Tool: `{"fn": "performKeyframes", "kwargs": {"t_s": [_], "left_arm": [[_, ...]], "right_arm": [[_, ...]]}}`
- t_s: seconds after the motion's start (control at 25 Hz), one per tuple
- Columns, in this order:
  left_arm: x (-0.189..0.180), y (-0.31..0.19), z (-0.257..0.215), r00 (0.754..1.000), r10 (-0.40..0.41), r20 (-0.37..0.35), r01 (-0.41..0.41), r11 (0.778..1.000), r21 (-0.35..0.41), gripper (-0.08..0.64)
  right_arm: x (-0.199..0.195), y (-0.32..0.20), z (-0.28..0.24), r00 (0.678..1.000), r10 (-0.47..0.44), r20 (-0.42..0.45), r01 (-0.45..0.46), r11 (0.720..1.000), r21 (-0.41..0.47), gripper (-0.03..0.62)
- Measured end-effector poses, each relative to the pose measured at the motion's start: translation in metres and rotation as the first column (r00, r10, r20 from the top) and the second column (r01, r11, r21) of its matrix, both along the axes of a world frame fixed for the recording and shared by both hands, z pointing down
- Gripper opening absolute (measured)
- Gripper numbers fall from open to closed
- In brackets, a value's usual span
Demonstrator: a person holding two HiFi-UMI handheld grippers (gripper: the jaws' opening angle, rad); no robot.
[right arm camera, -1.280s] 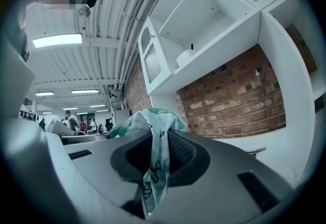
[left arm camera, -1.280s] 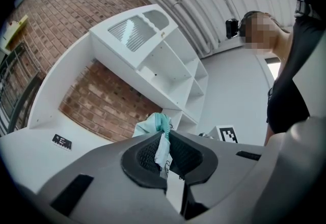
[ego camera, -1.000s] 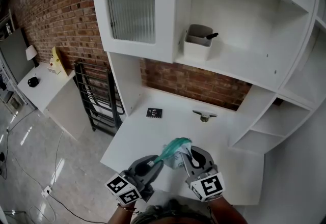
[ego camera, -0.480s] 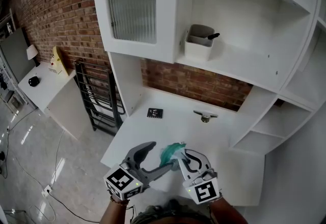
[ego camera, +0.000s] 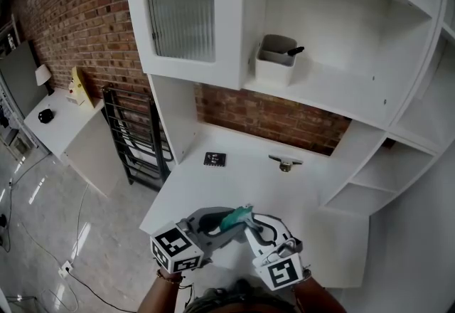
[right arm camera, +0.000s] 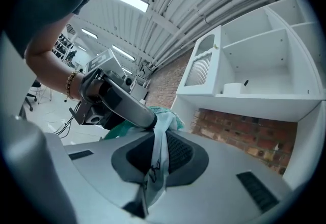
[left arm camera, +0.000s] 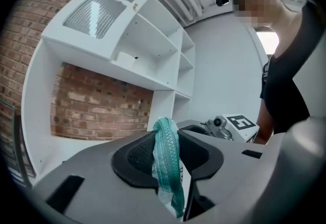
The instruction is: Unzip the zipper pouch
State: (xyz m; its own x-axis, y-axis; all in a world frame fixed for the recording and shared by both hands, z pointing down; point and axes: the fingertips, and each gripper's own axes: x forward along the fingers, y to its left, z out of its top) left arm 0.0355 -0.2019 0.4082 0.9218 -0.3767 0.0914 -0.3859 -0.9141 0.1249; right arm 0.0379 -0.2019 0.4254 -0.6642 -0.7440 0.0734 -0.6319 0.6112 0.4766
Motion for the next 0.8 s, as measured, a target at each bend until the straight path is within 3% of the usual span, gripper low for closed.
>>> {"fn": "performKeyframes", "kwargs": {"t_s": [0.08,0.28,0.4,0.48,0.6,0.68,0.8], "left_arm": [[0.003,0.003,0.001,1.000,0.018,0.009,-0.018,1.000,0.001,0.075],[0.006,0.006,0.004,0.998,0.048,0.051,-0.049,0.999,0.019,0.037],[0.006,0.010,0.003,0.996,0.077,0.048,-0.078,0.996,0.031,0.029],[0.004,0.011,0.001,0.995,0.088,0.047,-0.090,0.995,0.046,0.025],[0.000,0.015,-0.002,0.992,0.122,0.042,-0.125,0.990,0.064,0.023],[-0.001,0.018,-0.005,0.988,0.148,0.050,-0.152,0.985,0.078,0.023],[0.001,0.021,-0.009,0.981,0.185,0.056,-0.190,0.977,0.093,0.023]], "right_arm": [[0.000,0.000,0.001,1.000,-0.008,-0.012,0.008,1.000,-0.002,0.028],[0.003,0.004,0.005,0.996,-0.085,-0.014,0.085,0.996,-0.032,0.049],[0.007,0.012,-0.013,0.968,-0.203,0.148,0.211,0.977,-0.040,0.123],[0.016,0.020,-0.018,0.928,-0.280,0.246,0.313,0.944,-0.107,0.169],[0.040,0.023,-0.023,0.867,-0.313,0.388,0.419,0.879,-0.226,0.190],[0.048,0.020,-0.035,0.808,-0.328,0.489,0.487,0.839,-0.243,0.193],[0.040,0.019,-0.046,0.751,-0.377,0.543,0.571,0.783,-0.246,0.232]]}}
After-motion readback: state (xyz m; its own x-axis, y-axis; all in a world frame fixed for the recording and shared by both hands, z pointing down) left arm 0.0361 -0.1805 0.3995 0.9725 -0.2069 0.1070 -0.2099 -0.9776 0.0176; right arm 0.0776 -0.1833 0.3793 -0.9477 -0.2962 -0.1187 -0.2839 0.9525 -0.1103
